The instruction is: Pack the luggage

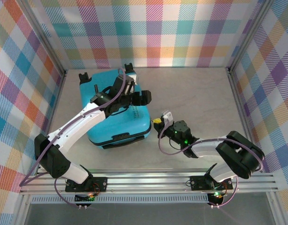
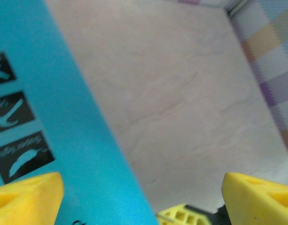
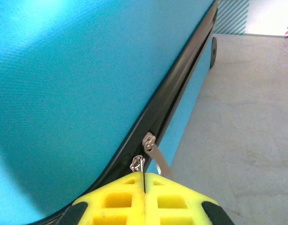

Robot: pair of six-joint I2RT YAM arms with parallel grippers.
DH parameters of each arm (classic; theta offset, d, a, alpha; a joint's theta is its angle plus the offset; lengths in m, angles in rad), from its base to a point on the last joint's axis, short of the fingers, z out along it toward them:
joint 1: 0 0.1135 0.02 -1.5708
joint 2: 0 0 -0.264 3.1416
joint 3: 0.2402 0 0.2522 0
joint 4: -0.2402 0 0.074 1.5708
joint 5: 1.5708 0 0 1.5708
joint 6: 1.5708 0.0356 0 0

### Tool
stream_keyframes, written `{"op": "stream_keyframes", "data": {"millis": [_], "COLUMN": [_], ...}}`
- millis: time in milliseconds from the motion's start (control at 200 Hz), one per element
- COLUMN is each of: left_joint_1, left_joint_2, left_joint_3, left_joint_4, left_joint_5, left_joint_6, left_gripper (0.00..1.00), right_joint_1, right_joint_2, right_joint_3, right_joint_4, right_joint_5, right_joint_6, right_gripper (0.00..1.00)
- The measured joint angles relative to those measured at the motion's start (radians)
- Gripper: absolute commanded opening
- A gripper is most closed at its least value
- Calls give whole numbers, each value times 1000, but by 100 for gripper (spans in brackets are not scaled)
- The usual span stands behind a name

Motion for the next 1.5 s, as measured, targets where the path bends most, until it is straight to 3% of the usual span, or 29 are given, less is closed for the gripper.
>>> {"op": "stream_keyframes", "data": {"millis": [305, 405, 610, 825, 960, 1130, 1330, 1500], "left_joint_1": [24, 30, 90, 231, 364, 475, 519, 529], "left_joint_2": [-41, -68, -235, -380, -373, -337, -298, -276], "left_joint_3": [-61, -61, -55, -63, -154, -257, -267, -286], "left_joint_4": [21, -17, -137, -235, -231, -226, -166, -110], "left_joint_5": [-19, -48, -220, -391, -377, -283, -187, -128], "left_joint_6": [-23, -23, -2, 2, -6, -14, -12, -9], "left_gripper": [88, 92, 100, 100, 100, 100, 100, 96], "right_joint_1": [-21, -21, -125, -300, -332, -335, -328, -290], "right_joint_2": [103, 101, -64, -191, -98, 92, 296, 373], "right_joint_3": [61, 66, 122, 403, 639, 865, 1003, 1052], "right_joint_4": [53, 47, -201, -548, -728, -871, -964, -1031], "right_joint_5": [15, 24, 70, -23, -158, -356, -549, -620], "right_joint_6": [-22, -18, 45, 120, 141, 169, 201, 204], "right_gripper": [0, 21, 43, 72, 86, 92, 94, 94]}}
